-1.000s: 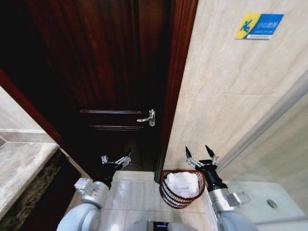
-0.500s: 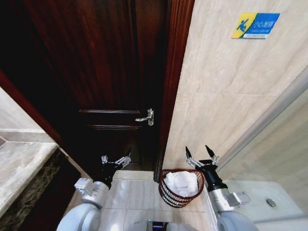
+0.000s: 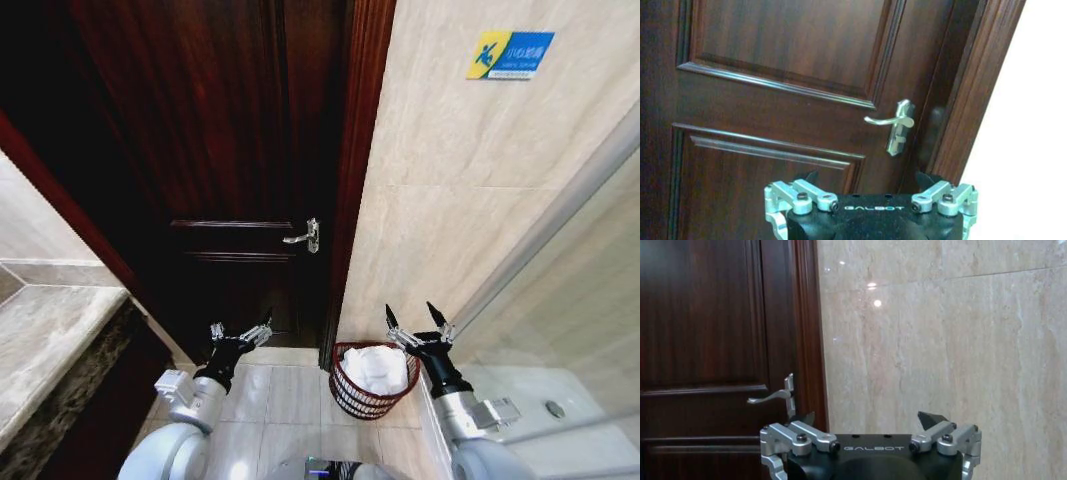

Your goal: Discard the used towel into the hamper.

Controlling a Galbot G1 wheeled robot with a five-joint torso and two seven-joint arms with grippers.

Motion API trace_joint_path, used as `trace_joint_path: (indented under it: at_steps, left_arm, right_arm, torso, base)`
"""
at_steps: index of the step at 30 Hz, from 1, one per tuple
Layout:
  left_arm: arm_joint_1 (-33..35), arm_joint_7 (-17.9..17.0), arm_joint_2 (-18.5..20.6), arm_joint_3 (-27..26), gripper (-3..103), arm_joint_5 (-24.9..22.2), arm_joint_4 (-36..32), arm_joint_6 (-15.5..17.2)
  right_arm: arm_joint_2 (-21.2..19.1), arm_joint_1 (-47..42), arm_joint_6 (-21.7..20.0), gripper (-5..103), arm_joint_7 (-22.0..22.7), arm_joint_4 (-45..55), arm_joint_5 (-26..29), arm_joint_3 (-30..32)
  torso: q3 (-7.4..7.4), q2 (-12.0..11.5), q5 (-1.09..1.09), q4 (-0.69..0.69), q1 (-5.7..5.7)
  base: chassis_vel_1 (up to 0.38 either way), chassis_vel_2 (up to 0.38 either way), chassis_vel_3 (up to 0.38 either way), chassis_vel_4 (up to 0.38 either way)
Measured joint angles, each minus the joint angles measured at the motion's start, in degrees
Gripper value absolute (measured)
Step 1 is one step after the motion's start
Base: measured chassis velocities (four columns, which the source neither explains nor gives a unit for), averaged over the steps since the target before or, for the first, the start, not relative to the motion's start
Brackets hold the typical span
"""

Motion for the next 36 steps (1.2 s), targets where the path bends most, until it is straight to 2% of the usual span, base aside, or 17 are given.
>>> trace_joint_path:
  at_steps: [36]
  left_arm:
    - [0.0, 0.0, 0.0, 0.0, 99, 0.0, 0.0, 0.0]
  right_arm:
    - [0.0, 0.0, 0.0, 100, 0.0, 0.0, 0.0, 0.0]
  torso:
    - [0.0, 0.0, 0.0, 0.0, 0.01]
  base:
    - [0.098, -0.096, -0.104, 0.1]
